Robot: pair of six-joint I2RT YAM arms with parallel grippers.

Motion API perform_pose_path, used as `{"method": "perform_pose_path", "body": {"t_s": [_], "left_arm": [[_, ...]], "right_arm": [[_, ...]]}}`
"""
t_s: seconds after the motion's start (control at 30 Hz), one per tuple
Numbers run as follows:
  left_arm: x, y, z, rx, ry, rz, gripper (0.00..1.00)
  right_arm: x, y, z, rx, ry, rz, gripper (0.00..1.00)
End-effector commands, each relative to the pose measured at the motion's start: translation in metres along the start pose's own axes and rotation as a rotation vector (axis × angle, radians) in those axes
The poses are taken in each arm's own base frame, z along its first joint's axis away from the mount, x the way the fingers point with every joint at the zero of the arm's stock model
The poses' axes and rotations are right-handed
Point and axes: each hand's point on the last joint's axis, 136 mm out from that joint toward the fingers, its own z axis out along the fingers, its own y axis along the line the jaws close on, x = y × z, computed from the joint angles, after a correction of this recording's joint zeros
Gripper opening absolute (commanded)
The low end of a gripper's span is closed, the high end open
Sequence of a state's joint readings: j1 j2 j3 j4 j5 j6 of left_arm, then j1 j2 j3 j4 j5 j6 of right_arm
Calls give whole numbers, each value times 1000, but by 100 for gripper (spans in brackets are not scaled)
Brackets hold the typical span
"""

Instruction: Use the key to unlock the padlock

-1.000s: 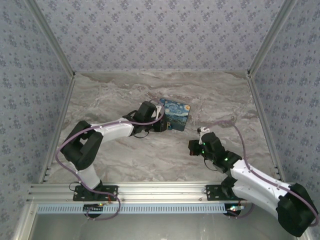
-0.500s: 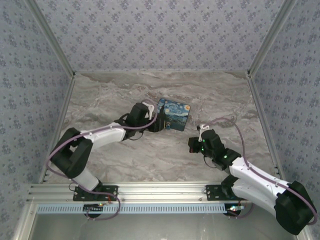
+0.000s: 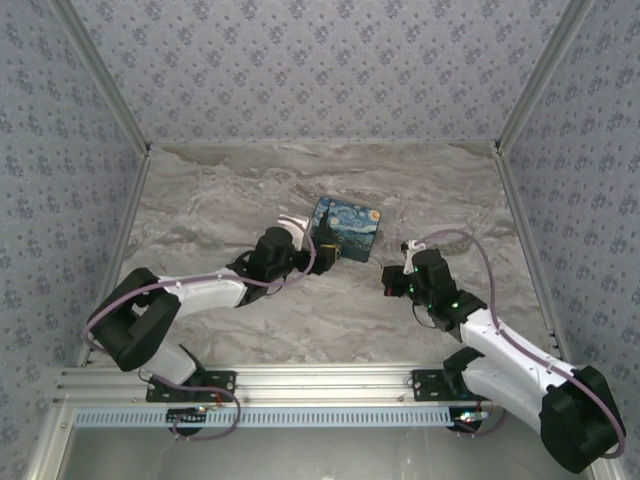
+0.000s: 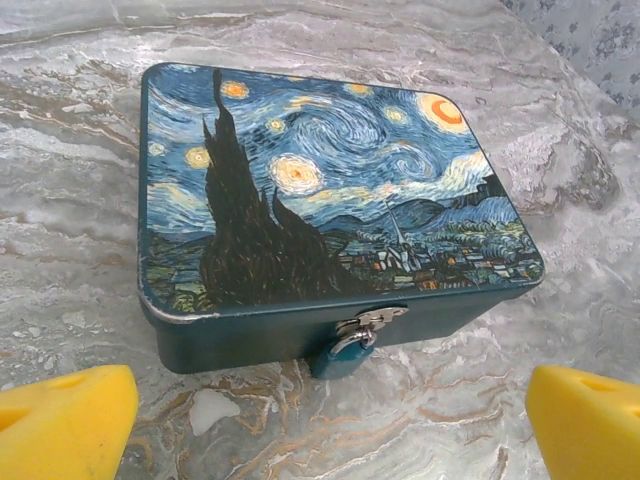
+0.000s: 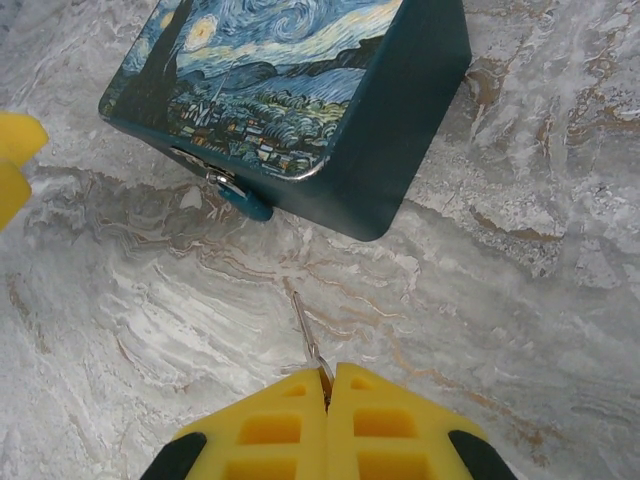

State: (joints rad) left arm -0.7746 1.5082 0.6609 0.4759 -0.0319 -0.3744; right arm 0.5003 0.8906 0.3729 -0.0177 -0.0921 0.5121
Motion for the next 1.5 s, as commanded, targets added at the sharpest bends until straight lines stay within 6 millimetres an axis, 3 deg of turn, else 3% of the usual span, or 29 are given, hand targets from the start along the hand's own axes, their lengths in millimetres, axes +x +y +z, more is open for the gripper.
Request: {"method": "perform_pose_path", "body": {"t_s": [0.0,0.1,0.3,0.57,0.73,0.87,1.1,1.27,1.47], "left_arm": [[-8,-4,2,5,-28,7,99],[5,-2,7,-32,2,27,99],[12,-10,12,-86,1,102,96],[26,-7,6,-121,10,72,93],[3,7,-16,-186,-48,95,98],[-15,34,-18,-228,-21,10,99],[-35,64,12,-215,56,-53,99],[-44,63,33,-168,53,-71,99],[-23,67,52,-166,132,-72,98]], "right_arm": [[-14,9,-1,-45,-14,-21,0],[-17,8,1,-47,-19,-24,0],[-22,8,8,-51,-23,-24,0],[-47,26,31,-126,11,0,0],[-73,36,59,-172,42,39,0],[-86,35,85,-188,60,86,0],[-100,26,112,-174,69,122,0],[-91,17,119,-151,102,134,0],[-67,6,124,-116,164,157,0]]}}
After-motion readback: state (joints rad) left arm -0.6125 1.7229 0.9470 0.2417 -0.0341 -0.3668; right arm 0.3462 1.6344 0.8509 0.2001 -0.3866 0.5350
